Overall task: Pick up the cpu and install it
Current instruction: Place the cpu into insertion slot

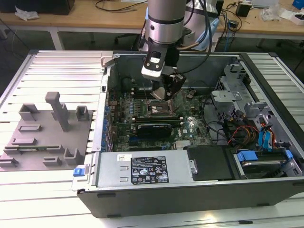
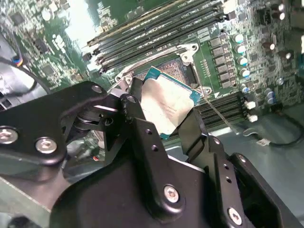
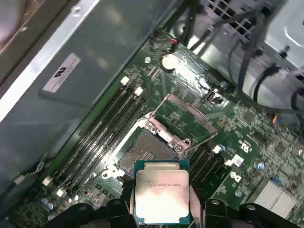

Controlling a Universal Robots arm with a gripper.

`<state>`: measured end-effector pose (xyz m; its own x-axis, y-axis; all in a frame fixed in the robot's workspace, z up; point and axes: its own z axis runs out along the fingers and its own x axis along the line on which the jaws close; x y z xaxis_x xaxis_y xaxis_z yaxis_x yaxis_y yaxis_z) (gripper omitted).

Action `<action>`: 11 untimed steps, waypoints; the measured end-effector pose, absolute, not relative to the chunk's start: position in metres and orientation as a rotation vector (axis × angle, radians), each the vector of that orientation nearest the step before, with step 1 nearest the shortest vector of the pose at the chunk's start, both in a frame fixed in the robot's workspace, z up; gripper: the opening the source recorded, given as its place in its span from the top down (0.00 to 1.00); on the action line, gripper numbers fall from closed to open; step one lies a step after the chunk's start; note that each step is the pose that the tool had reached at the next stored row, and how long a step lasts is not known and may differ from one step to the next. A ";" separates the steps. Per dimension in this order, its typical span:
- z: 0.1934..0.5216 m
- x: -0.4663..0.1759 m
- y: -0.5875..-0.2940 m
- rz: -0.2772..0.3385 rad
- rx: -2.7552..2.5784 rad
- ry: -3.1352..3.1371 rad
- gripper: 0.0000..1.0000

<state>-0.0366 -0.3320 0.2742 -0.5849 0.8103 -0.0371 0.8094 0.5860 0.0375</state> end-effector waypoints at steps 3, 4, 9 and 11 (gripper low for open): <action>0.274 -0.037 -0.332 0.021 1.558 2.669 0.45; 0.274 -0.037 -0.332 0.020 1.604 2.641 0.45; 0.273 -0.037 -0.332 0.015 1.764 2.536 0.45; 0.273 -0.037 -0.332 0.013 1.820 2.496 0.45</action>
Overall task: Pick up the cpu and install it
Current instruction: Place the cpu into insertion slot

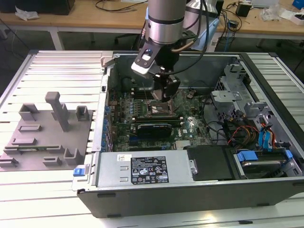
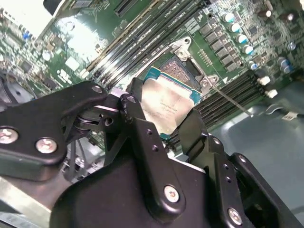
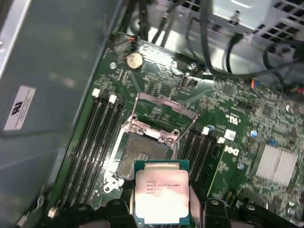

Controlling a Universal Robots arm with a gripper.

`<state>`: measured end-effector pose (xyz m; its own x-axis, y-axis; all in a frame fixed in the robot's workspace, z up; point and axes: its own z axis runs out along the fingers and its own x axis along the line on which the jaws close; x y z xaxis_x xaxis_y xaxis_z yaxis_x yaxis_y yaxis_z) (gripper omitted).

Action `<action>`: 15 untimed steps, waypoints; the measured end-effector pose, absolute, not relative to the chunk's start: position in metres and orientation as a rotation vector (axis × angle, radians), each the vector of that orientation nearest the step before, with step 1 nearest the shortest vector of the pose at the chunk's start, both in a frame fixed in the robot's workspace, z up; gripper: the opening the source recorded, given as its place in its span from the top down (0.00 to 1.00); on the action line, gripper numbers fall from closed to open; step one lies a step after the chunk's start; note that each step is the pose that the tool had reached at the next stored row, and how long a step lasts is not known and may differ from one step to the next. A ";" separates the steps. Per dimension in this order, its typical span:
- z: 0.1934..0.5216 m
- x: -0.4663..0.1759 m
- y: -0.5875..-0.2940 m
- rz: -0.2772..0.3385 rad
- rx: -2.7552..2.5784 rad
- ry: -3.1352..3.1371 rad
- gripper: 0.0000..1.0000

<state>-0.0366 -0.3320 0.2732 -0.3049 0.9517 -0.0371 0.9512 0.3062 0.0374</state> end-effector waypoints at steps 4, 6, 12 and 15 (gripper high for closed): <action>0.273 -0.037 -0.332 0.009 1.939 2.405 0.45; 0.272 -0.037 -0.332 0.006 2.013 2.343 0.45; 0.266 -0.037 -0.331 0.028 2.176 2.216 0.45; 0.263 -0.036 -0.329 0.047 2.184 2.224 0.45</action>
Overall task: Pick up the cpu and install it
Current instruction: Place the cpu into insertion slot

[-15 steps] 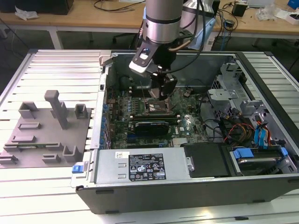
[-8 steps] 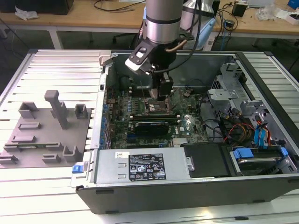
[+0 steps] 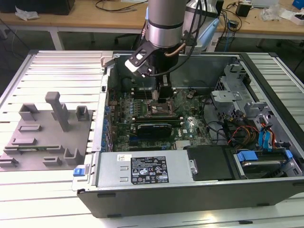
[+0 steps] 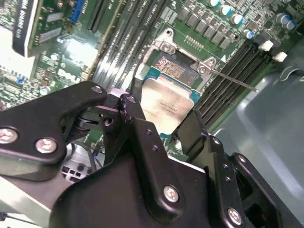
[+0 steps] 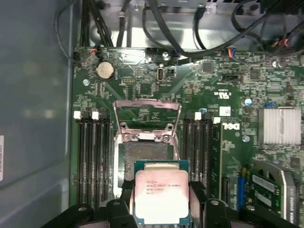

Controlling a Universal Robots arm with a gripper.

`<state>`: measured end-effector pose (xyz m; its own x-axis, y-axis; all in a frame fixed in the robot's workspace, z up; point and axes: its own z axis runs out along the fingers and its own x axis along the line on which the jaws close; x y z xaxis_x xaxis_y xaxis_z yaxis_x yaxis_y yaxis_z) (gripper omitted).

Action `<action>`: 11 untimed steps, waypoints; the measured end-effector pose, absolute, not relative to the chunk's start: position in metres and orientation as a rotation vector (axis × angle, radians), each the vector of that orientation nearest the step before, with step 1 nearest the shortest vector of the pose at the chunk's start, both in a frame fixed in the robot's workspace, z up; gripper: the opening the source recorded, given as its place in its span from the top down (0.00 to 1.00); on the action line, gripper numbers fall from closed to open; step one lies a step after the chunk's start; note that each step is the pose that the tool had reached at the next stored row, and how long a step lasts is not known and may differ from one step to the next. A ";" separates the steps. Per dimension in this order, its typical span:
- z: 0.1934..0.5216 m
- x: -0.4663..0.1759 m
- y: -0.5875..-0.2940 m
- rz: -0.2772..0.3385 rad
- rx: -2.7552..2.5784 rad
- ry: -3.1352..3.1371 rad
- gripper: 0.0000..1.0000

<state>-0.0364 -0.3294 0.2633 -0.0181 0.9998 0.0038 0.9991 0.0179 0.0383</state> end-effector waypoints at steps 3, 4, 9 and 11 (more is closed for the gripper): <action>0.261 -0.036 -0.328 0.064 2.192 2.230 0.45; 0.260 -0.036 -0.327 0.068 2.194 2.232 0.45; 0.252 -0.032 -0.327 0.078 2.211 2.223 0.45; 0.249 -0.032 -0.327 0.081 2.217 2.219 0.45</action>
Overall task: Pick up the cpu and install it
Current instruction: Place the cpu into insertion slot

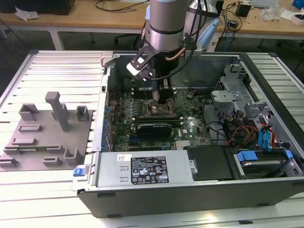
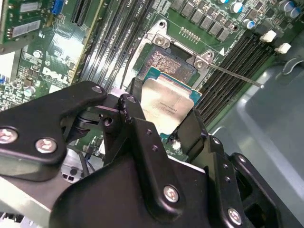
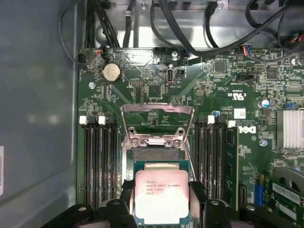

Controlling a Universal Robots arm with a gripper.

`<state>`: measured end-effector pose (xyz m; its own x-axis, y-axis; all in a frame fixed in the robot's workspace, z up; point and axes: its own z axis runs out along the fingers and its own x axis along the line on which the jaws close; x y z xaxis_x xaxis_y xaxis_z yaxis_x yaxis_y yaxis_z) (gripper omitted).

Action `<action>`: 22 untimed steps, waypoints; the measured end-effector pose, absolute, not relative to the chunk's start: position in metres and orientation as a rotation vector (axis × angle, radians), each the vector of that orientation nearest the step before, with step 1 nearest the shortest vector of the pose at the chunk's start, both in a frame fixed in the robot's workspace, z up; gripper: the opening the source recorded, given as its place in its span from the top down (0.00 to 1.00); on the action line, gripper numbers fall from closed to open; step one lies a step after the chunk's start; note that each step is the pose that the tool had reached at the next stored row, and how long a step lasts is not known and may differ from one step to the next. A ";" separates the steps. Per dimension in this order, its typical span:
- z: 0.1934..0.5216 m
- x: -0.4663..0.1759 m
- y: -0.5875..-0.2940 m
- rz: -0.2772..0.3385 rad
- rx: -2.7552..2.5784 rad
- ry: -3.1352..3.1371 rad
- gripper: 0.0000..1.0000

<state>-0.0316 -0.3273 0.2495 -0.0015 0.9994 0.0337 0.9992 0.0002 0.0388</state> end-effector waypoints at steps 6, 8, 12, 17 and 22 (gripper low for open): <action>0.243 -0.031 -0.327 0.082 2.223 2.213 0.45; 0.237 -0.032 -0.327 0.084 2.222 2.212 0.45; 0.220 -0.031 -0.325 0.033 2.182 2.213 0.45; 0.197 -0.034 -0.317 0.033 2.193 2.203 0.45; 0.196 -0.033 -0.317 0.033 2.194 2.202 0.45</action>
<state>-0.0333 -0.3166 0.1963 -0.0036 1.0000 -0.0082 0.9993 0.0039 0.0381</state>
